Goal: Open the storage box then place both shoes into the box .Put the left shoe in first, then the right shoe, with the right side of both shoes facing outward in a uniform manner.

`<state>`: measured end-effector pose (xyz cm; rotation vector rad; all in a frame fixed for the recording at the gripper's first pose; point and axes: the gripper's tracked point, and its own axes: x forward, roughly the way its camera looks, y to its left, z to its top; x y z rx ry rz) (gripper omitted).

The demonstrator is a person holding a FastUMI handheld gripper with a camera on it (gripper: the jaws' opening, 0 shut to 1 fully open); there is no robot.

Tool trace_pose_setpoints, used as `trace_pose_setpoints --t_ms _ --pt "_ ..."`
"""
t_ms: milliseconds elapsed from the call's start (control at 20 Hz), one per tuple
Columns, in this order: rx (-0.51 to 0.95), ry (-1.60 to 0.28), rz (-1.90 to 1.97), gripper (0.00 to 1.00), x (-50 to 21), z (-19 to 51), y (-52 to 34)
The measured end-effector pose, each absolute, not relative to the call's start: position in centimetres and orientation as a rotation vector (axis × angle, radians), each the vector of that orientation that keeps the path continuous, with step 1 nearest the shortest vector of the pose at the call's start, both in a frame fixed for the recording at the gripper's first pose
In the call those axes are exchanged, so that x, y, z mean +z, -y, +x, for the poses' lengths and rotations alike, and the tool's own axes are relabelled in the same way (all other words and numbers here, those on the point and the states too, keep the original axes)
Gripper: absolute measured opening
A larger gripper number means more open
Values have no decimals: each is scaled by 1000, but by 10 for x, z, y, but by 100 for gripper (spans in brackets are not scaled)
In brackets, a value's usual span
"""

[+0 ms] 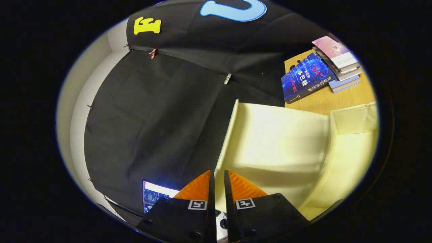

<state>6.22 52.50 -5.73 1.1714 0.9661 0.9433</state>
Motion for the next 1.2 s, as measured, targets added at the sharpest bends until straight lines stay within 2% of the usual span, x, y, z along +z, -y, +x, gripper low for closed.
trace_pose_setpoints --t_ms 50,200,300,400,500,800,1200 --pt "944 -969 1169 19 -59 62 -524" --pt "936 -971 1162 50 -66 61 -517" --pt "926 -951 1156 62 -67 62 -504" --pt "905 -927 1133 80 -70 61 -485" --pt "882 -892 1090 90 -76 59 -461" --pt "738 -782 850 91 -114 43 -348" --pt "365 -759 601 90 -196 5 -166"
